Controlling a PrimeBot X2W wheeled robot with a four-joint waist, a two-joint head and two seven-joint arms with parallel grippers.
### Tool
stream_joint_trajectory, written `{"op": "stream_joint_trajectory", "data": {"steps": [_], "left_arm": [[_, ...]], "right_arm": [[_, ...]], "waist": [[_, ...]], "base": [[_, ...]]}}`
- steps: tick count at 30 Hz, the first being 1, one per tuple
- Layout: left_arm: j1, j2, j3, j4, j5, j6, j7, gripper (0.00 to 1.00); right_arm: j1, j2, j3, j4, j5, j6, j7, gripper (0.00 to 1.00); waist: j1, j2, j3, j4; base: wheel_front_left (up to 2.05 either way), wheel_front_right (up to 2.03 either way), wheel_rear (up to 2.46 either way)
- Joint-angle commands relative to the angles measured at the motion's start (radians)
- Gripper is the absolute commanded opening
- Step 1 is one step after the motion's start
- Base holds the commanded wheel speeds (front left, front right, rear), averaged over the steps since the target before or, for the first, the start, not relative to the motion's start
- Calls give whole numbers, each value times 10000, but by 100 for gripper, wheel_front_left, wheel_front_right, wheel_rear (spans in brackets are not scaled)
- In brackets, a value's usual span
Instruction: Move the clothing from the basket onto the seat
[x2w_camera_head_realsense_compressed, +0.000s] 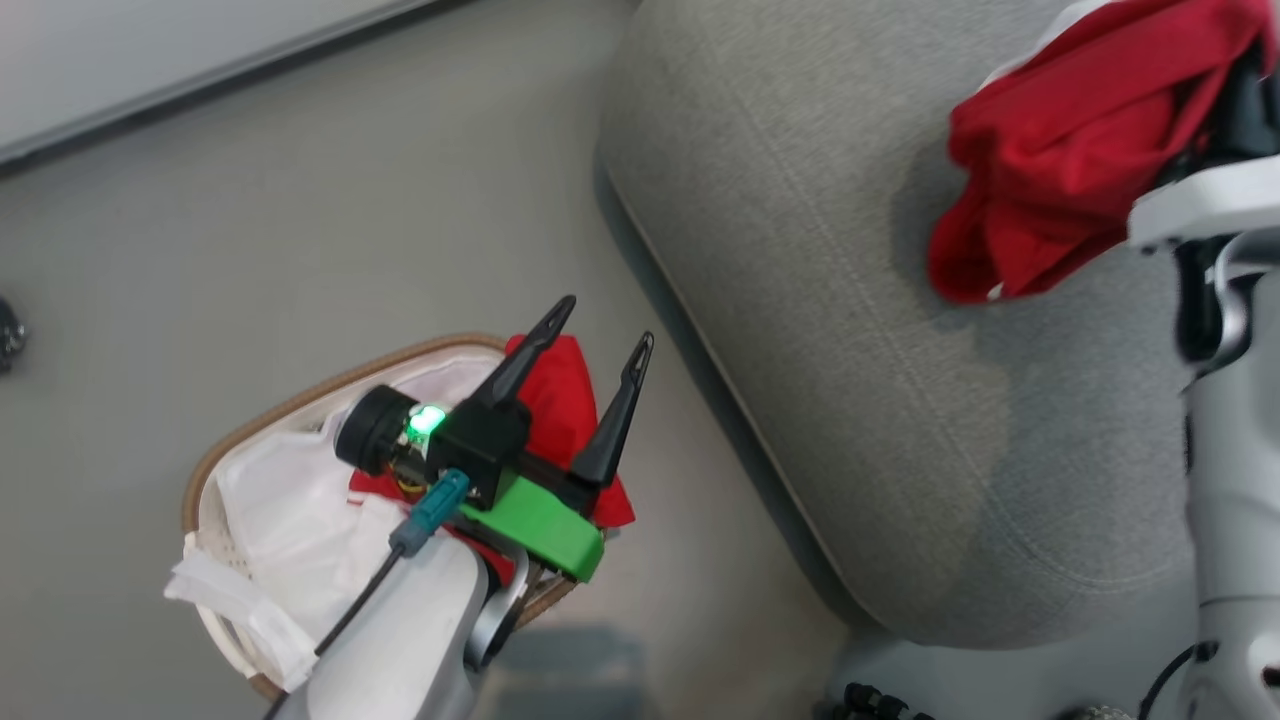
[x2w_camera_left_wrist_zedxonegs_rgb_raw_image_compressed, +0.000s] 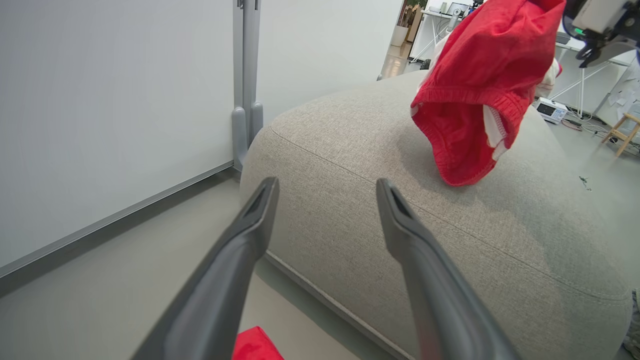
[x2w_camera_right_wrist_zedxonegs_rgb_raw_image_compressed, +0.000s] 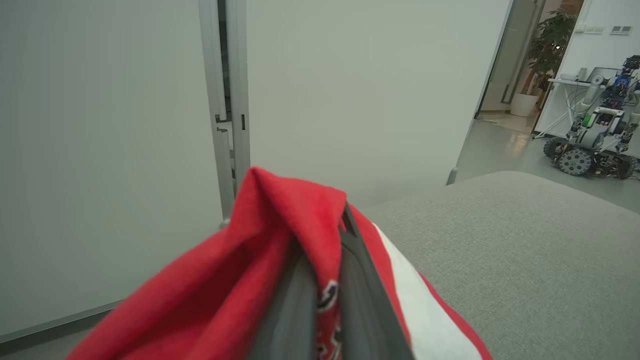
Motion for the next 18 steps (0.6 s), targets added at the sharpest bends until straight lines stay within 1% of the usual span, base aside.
{"op": "stream_joint_trajectory", "data": {"steps": [1, 4, 8, 12, 13, 14, 15, 16, 17, 18], "left_arm": [[-320, 156, -29, -83, -109, -48, -7, 100], [-662, 228, -153, -177, -125, -48, -7, 100], [-1010, 283, -389, -278, -157, -49, -6, 100], [-1030, 229, -330, -269, -217, -49, -7, 100], [-1002, 225, -339, -258, -230, -49, -6, 100], [-959, 219, -353, -240, -231, -49, -7, 100], [-919, 224, -349, -224, -225, -49, -6, 100], [-868, 240, -326, -192, -246, -49, -7, 100], [-828, 249, -288, -162, -263, -49, -7, 100], [-770, 256, -255, -129, -277, -49, -7, 100]], "right_arm": [[-365, -218, -152, 235, -284, -10, -48, 0], [-1122, -565, -755, 743, -764, -10, -48, 0], [-1743, -875, -1367, 1116, -1333, -10, -48, 0], [-1960, -975, -1795, 1478, -1855, -10, -48, 0], [-1949, -910, -1980, 1603, -1864, -10, -48, 0], [-1940, -763, -2245, 1794, -1769, -10, -48, 5], [-1910, -680, -2394, 1921, -1778, -10, -48, 30], [-1856, -607, -2473, 2002, -1840, -10, -48, 81], [-1761, -546, -2524, 2067, -1904, -10, -48, 100], [-1571, -486, -2593, 2161, -1952, -12, -48, 100]], "waist": [[0, -1, 1081, 985], [0, -1, 1526, 1305], [0, -1, 1881, 1698], [0, -1, 1984, 1908], [0, -1, 1990, 1936], [0, -1, 1986, 1970], [0, -1, 1980, 1985], [0, -1, 1968, 1991], [0, -1, 1942, 1983], [0, -1, 1887, 1964]], "base": [[0, 0, 0], [0, 0, 0], [0, 0, 0], [0, 0, 0], [0, 0, 0], [0, 0, 0], [0, 0, 0], [0, 0, 0], [0, 0, 0], [0, 0, 0]]}}
